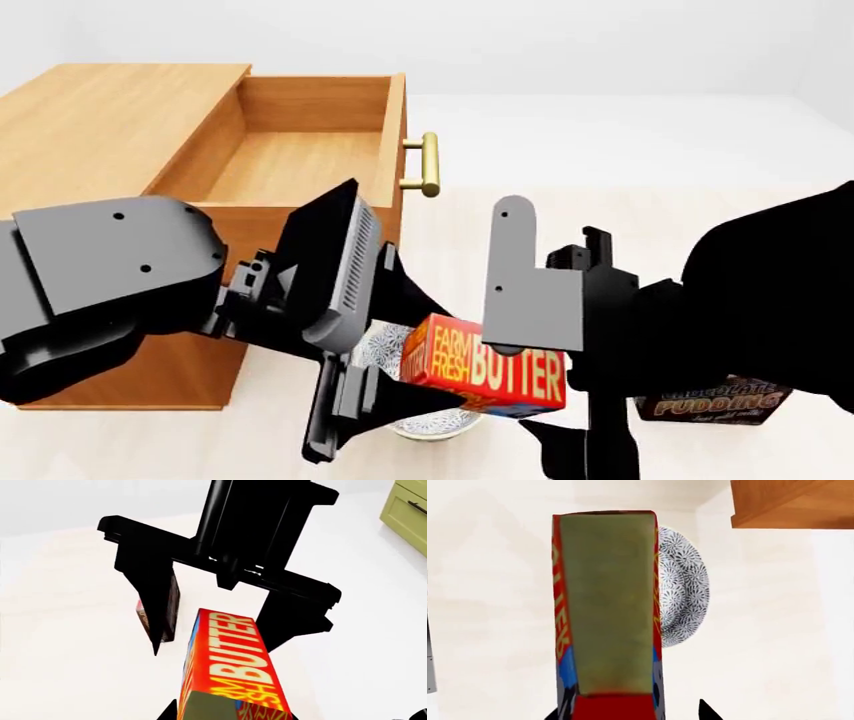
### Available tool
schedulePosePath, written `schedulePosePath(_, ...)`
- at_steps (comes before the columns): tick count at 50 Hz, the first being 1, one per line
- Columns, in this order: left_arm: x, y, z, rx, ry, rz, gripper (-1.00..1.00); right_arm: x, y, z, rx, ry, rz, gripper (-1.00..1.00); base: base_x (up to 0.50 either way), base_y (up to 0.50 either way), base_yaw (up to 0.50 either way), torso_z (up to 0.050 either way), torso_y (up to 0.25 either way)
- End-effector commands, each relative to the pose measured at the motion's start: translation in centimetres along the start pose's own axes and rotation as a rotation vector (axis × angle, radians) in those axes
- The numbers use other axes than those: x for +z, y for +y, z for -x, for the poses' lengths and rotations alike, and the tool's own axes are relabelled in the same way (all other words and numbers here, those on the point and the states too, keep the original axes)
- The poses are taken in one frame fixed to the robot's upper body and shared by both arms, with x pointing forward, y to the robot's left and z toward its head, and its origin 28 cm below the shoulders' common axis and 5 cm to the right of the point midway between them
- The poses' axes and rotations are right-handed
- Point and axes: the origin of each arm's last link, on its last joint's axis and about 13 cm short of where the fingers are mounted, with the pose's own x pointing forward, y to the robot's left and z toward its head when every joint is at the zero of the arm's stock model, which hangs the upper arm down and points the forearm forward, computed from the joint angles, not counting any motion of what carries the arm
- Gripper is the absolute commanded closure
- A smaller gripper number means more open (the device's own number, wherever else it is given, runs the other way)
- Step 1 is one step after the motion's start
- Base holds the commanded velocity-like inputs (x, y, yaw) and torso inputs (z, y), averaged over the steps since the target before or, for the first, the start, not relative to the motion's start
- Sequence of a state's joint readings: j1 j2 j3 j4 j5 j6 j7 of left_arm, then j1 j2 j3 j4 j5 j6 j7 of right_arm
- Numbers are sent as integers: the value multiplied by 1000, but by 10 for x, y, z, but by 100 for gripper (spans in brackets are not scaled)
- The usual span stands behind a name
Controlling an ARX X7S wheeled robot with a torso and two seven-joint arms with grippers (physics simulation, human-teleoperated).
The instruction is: Put the butter at the back in the top drawer of the cabinet and close it.
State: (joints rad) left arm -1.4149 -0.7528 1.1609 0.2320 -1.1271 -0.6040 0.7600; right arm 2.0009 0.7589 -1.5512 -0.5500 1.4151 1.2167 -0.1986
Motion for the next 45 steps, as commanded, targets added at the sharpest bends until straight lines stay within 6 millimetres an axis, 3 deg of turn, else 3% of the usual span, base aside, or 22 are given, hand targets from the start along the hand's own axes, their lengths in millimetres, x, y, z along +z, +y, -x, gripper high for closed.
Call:
schedulePosePath(1, 10, 0, 5, 19, -53, -13, 100, -1, -3, -1, -6, 8, -9, -100, 0, 0, 0, 0, 0)
schedulePosePath(16, 11, -1, 17, 69, -53, -16, 100, -13, -8, -5, -1, 33, -63, -100, 0, 0, 0, 1, 1)
schedulePosePath(35, 5, -9, 46, 196, 0, 6, 100, -24, -13, 5, -42, 31, -117, -100, 0, 0, 0, 1, 1)
schedulePosePath(45, 17, -17, 67, 411, -28, 29, 100, -33, -14, 10, -119, 38, -180, -100, 0, 0, 0, 0, 1)
